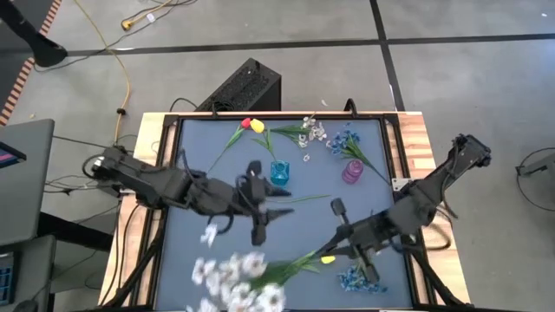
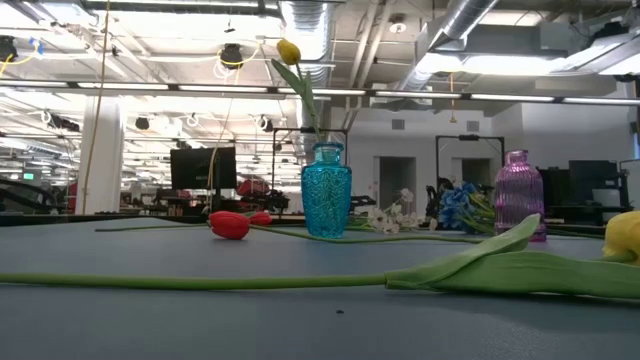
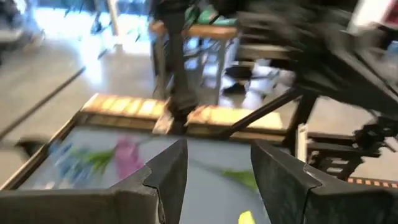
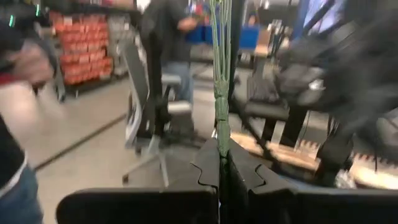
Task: Sort flowers into vase by color
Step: Put the bottom white flowers into the blue vase
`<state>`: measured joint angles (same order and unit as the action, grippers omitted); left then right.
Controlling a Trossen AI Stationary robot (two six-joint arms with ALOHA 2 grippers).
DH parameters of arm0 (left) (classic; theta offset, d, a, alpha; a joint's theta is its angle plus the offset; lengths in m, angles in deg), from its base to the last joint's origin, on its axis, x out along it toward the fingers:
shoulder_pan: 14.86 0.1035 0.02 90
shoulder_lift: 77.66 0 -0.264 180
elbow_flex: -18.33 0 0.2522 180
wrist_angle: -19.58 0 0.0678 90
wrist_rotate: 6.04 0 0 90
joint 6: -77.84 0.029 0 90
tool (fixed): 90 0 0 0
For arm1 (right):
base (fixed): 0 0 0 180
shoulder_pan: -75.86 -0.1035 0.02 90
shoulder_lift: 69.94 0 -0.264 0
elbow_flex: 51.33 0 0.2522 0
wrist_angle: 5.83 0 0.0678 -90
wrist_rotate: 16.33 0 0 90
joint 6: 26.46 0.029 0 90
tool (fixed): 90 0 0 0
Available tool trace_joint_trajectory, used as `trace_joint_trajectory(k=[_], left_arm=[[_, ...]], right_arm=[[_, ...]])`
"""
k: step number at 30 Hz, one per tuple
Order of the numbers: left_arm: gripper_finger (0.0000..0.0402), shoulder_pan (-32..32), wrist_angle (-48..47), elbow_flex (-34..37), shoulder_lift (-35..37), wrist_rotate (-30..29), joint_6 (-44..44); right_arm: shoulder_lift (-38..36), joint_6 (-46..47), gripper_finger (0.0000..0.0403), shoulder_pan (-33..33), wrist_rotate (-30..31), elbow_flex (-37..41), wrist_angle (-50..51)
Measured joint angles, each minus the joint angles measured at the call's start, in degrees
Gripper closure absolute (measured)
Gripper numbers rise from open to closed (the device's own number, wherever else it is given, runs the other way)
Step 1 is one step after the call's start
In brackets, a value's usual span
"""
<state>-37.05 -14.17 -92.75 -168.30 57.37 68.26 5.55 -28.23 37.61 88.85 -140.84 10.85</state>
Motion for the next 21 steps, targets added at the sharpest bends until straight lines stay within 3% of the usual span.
trace_joint_trajectory(k=[8,13,16,21], left_arm=[[0.0237,-3.1,20.3,0.0,-4.1,-2.5,11.2],[0.0237,-3.1,25.8,0.0,-4.1,-1.6,13.0],[0.0237,-3.1,31.8,0.0,-4.0,2.9,13.7],[0.0237,-3.2,38.2,0.0,-3.9,5.1,15.2]], right_arm=[[-3.3,-5.3,0.0373,0.9,-0.2,0.0,-9.7],[-3.3,-11.6,0.0373,0.2,-0.5,0.1,-19.8],[-3.4,-9.3,0.0373,2.1,0.9,0.1,-17.9],[-1.7,-2.6,0.0373,6.6,0.0,0.2,-16.2]])
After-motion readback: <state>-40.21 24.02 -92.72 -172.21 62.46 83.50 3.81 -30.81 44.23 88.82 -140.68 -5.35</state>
